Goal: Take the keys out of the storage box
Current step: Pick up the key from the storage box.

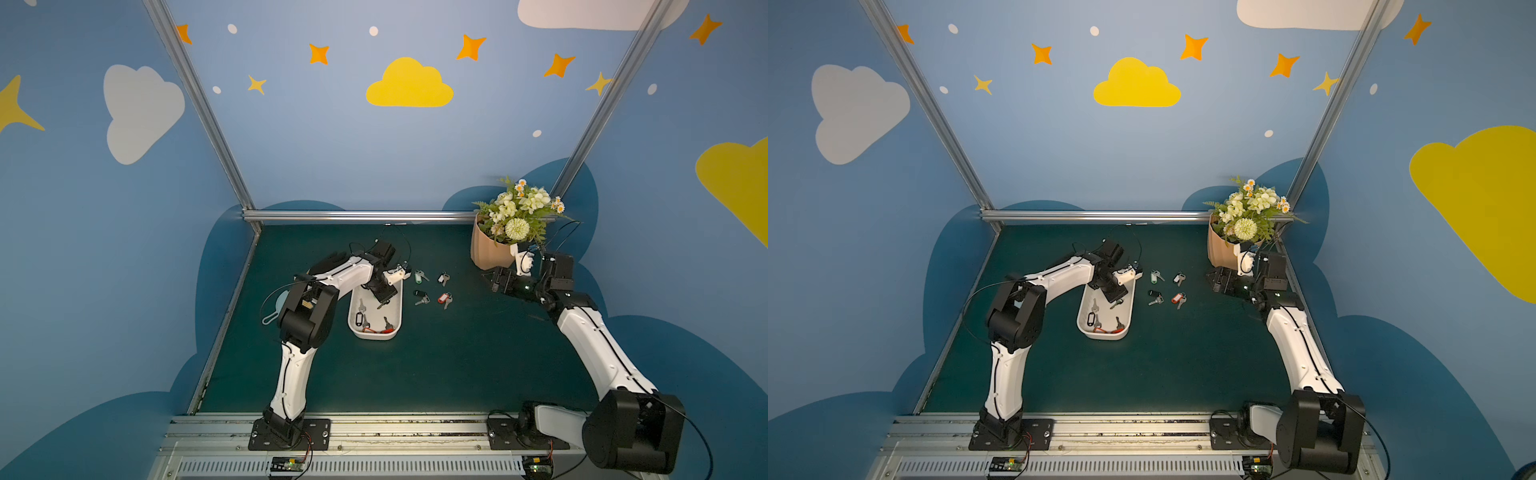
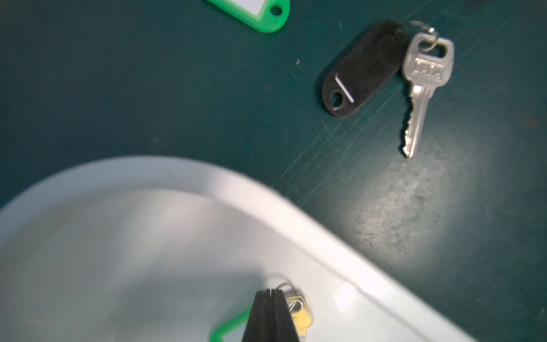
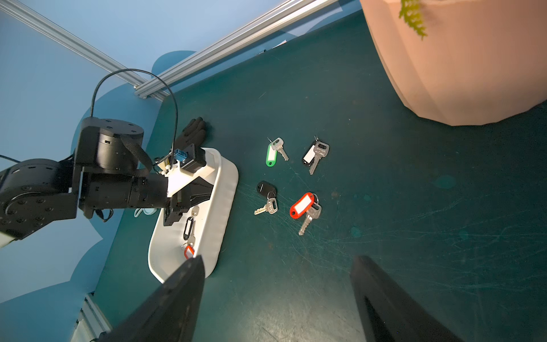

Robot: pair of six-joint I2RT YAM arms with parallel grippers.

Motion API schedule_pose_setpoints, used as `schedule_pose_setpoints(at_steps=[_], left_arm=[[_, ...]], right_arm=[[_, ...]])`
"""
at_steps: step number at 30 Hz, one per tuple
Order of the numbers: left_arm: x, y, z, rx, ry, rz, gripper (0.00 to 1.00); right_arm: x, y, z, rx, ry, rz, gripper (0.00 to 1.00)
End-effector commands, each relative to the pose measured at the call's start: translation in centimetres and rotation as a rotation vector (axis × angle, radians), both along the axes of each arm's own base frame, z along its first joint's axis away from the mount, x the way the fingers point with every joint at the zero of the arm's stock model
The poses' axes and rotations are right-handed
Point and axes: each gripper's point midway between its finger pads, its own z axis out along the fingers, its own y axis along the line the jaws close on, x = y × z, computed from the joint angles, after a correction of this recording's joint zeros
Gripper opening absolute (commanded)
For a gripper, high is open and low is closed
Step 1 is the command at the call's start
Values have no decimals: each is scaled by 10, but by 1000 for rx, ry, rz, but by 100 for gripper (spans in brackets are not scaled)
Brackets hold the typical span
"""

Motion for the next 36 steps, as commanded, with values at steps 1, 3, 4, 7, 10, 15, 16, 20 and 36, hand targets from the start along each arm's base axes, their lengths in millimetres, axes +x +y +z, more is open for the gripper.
schedule_pose_setpoints(at_steps=[1, 3, 4, 7, 10, 15, 16, 20, 36], left_arm=[[2, -6, 29, -63, -50, 4, 3], [3, -4, 32, -64, -60, 9, 3], [4, -3, 33, -61, -66, 12, 3], [6, 0, 35, -57, -81, 24, 3], [9, 2, 40, -59, -105, 45, 3], [10, 3, 65, -119, -165, 82, 3], [10, 4, 71, -130, -177, 92, 3], [10, 8, 89, -155, -218, 126, 3], [-35, -25, 173, -260, -370, 47, 3]], right_arm=[[4, 0, 16, 8, -39, 2, 83], [3, -1, 15, 7, -39, 1, 83], [3, -1, 15, 8, -38, 1, 83], [3, -1, 15, 7, -39, -1, 83], [3, -1, 14, 8, -38, -1, 83], [3, -2, 15, 12, -34, -7, 83], [3, -2, 15, 14, -33, -9, 83], [2, -3, 19, 20, -37, -15, 83], [-9, -18, 26, 45, -32, -101, 97]])
